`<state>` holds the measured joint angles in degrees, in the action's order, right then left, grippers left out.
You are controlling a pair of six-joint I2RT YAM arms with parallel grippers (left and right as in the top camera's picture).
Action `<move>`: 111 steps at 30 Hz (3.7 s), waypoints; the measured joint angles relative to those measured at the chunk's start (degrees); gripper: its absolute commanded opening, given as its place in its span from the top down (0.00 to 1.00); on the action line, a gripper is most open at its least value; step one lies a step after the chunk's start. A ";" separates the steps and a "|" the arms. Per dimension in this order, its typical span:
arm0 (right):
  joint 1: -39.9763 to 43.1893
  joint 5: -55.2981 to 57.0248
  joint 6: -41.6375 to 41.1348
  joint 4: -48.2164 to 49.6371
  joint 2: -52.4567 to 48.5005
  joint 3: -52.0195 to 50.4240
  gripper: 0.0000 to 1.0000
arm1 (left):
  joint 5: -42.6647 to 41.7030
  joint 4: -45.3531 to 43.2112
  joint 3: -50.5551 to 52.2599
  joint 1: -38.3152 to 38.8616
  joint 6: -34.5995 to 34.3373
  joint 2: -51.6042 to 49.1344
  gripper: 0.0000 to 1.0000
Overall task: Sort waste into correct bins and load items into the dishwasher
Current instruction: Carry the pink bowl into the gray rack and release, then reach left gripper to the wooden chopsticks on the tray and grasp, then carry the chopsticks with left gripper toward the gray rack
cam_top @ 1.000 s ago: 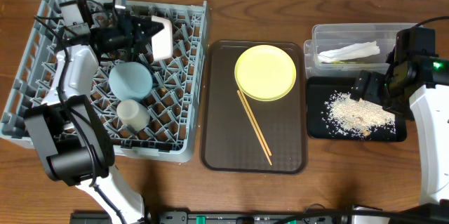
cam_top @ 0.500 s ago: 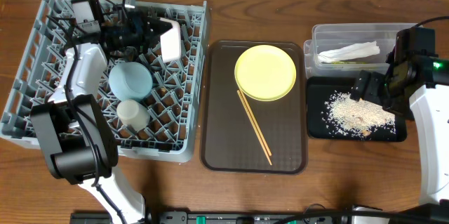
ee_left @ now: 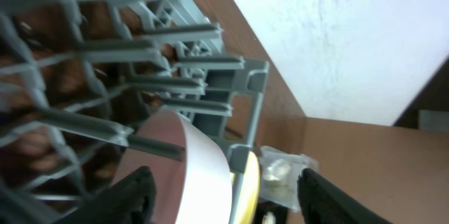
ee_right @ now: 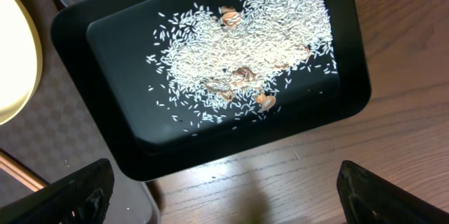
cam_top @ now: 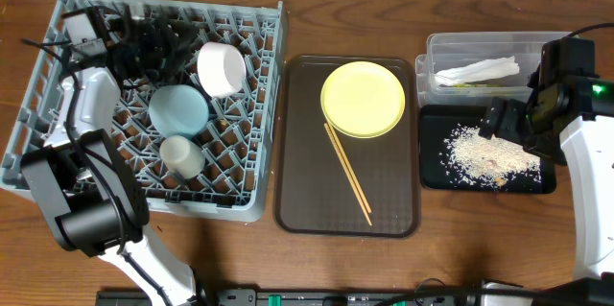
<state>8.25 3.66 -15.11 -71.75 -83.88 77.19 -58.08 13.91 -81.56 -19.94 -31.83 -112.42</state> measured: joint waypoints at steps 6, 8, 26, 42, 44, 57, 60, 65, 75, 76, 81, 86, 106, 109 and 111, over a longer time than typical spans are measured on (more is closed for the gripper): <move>0.00 0.00 0.00 0.02 0.02 0.00 0.01 | 0.42 0.61 0.04 -1.33 2.47 0.35 0.14; 0.00 0.00 0.00 0.09 0.02 0.00 0.01 | 2.75 2.89 0.22 -1.11 4.35 2.08 0.14; 0.00 0.02 0.00 0.20 0.04 0.00 0.01 | 44.19 41.44 0.37 37.92 7.21 22.99 0.14; 0.00 0.00 0.00 0.17 0.04 0.00 0.01 | 56.17 32.79 7.50 61.07 -8.90 11.28 0.14; 0.00 0.00 0.00 0.17 0.04 0.00 0.01 | 56.26 31.10 7.52 61.72 -9.40 9.14 0.14; 0.00 0.00 0.00 0.15 0.04 0.00 0.01 | 56.57 28.20 7.63 62.64 -13.31 -0.37 0.14; 0.00 0.00 0.00 0.15 0.04 0.00 0.01 | 56.54 28.20 7.61 62.64 -13.40 -1.20 0.14; 0.00 0.00 0.00 0.13 0.04 0.00 0.01 | 56.54 28.04 7.58 62.66 -13.77 -1.27 0.44; 0.00 0.00 0.00 -0.02 0.04 0.00 0.01 | 56.59 28.17 7.58 62.66 -14.08 -1.27 0.81; 0.00 0.00 0.00 -0.02 0.04 0.00 0.01 | 56.59 28.17 7.58 62.66 -14.10 -1.27 0.85; 0.00 0.00 0.00 -0.02 0.04 0.00 0.01 | 56.63 28.17 7.58 62.64 -14.45 -1.27 0.90; 0.00 0.00 0.00 -0.04 0.04 0.00 0.01 | 58.07 28.33 7.17 62.14 -13.88 -1.27 0.92; 0.00 0.00 0.00 -0.24 0.04 0.00 0.01 | 60.00 30.27 5.66 43.04 21.14 24.33 0.91; 0.00 0.00 0.00 -0.26 0.04 0.00 0.01 | 60.00 30.29 5.66 40.63 22.36 22.62 0.91; 0.00 0.00 0.00 -0.24 0.04 0.00 0.01 | 59.98 30.23 5.66 39.21 22.93 21.00 0.91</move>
<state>8.25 3.66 -15.11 -71.99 -83.83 77.19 1.89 44.14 -75.90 19.27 -8.91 -91.42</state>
